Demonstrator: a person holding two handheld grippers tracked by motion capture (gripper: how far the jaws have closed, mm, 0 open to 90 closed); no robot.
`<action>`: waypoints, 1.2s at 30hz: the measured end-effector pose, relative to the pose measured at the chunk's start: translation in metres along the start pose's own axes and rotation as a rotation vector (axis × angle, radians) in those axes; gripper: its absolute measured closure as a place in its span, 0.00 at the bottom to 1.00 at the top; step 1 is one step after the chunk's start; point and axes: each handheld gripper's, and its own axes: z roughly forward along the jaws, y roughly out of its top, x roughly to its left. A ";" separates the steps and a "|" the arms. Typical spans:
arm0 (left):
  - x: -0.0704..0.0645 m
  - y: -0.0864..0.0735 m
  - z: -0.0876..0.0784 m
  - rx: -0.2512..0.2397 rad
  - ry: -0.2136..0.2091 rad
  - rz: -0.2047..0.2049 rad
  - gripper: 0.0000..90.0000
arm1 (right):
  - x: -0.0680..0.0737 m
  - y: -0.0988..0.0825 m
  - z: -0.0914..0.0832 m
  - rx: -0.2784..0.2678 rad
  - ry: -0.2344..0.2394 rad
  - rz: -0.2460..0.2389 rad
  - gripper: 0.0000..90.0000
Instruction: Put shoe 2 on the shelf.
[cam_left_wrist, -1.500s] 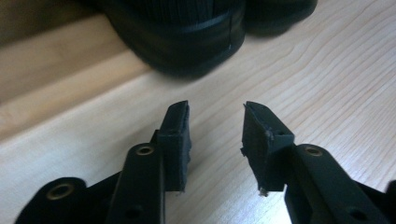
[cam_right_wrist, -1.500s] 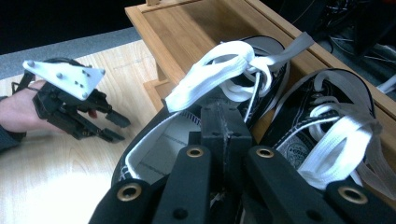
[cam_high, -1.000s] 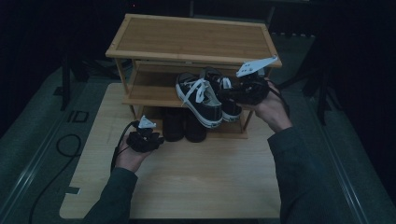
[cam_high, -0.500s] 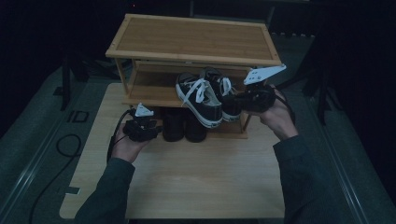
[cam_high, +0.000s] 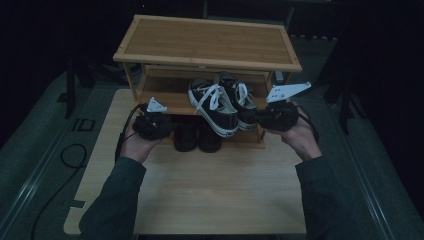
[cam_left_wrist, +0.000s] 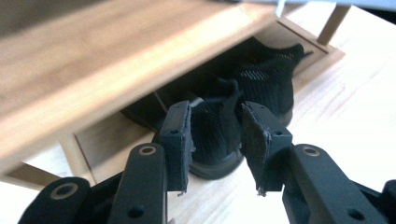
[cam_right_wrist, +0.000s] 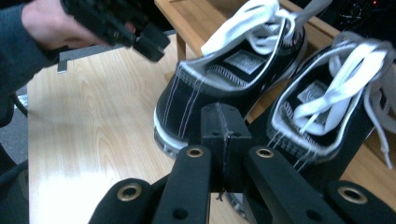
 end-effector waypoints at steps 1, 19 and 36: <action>0.000 0.002 -0.001 -0.013 0.000 -0.008 0.71 | 0.001 -0.002 0.000 0.000 0.000 0.000 1.00; 0.002 0.038 -0.002 -0.063 0.062 0.033 0.91 | 0.013 -0.039 0.014 -0.003 0.055 0.033 1.00; 0.014 0.048 0.018 0.007 0.109 0.026 1.00 | 0.020 -0.041 0.032 0.011 0.091 0.026 1.00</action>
